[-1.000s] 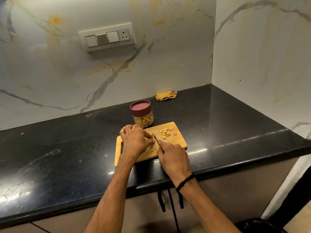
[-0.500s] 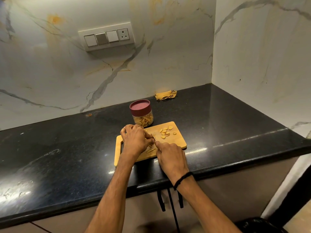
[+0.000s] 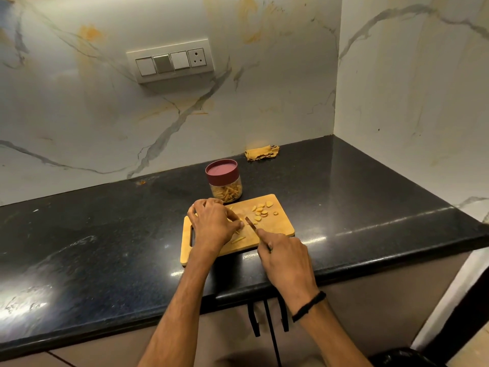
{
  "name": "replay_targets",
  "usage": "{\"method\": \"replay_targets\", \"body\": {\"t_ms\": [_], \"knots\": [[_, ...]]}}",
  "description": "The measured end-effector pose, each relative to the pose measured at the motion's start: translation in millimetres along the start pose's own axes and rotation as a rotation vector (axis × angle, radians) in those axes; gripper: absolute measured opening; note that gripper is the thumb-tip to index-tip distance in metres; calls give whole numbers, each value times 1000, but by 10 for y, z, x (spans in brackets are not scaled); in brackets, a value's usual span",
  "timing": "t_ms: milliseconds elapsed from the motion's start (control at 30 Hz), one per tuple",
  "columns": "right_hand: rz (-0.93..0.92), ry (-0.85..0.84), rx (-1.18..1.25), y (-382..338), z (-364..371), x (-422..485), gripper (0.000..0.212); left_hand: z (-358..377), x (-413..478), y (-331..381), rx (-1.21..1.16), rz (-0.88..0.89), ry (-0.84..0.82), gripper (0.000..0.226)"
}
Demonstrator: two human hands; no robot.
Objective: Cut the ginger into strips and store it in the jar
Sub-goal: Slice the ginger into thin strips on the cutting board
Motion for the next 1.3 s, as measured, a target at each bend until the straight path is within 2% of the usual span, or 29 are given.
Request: {"method": "replay_targets", "body": {"t_ms": [433, 667, 867, 1000, 1133, 1300], "knots": [[-35, 12, -12, -97, 233, 277, 38, -9, -21, 34, 21, 10, 7, 22], [-64, -51, -213, -167, 314, 311, 32, -2, 0, 103, 185, 79, 21, 32], [-87, -41, -272, -162, 205, 46, 31, 5, -34, 219, 272, 116, 13, 30], [-83, -66, -234, -87, 147, -136, 39, 13, -28, 156, 210, 92, -21, 28], [-58, -55, -86, 7, 53, -190, 39, -5, -10, 45, 55, 21, -68, 19], [-2, -31, -34, 8, 8, -72, 41, -41, 1, 1, 26, -3, -55, 28]]}}
Point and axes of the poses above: each hand's wrist, its own x-axis towards the middle knuckle, its own z-axis out of the palm, y = z × x, the point moved 10 cm from there along x, towards the middle knuckle, and after that the axes turned 3 degrees about -z, right-handed, at the moved point
